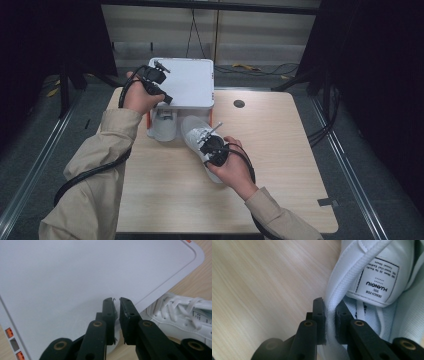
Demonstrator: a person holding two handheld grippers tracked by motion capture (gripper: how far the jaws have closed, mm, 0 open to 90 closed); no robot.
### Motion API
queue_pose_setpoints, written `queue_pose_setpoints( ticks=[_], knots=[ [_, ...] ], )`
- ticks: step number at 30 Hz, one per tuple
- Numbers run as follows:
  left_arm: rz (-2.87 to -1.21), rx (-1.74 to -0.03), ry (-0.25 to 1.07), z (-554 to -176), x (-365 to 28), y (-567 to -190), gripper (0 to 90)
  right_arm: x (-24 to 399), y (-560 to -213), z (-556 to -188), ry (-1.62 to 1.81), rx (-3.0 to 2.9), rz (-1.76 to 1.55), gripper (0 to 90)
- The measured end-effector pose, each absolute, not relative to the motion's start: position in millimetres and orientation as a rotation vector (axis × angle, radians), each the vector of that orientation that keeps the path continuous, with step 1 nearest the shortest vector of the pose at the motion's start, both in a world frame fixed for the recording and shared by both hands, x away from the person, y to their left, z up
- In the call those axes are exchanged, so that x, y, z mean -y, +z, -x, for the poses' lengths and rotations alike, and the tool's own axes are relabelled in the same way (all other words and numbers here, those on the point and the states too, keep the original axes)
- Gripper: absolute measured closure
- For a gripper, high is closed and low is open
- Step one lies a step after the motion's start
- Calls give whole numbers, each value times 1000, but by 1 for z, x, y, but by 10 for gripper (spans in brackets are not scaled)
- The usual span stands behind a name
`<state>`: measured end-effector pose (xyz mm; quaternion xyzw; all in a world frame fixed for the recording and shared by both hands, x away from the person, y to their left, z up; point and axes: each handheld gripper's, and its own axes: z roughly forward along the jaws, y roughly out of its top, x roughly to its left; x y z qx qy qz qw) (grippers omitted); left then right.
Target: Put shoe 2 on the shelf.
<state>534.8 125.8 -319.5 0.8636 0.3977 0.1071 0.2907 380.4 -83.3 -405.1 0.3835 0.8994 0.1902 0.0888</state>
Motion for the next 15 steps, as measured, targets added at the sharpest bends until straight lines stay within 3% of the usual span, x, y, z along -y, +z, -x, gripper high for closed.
queue_pose_setpoints(
  ticks=[5,15],
  knots=[
    [-2311,-1114,262,-533,-121,-318,900,72,-406,-384,570,-2693,-1151,805],
    [-2292,-1115,272,-531,-122,-319,900,64,-421,-379,534,-2696,-1136,797]
  ],
)
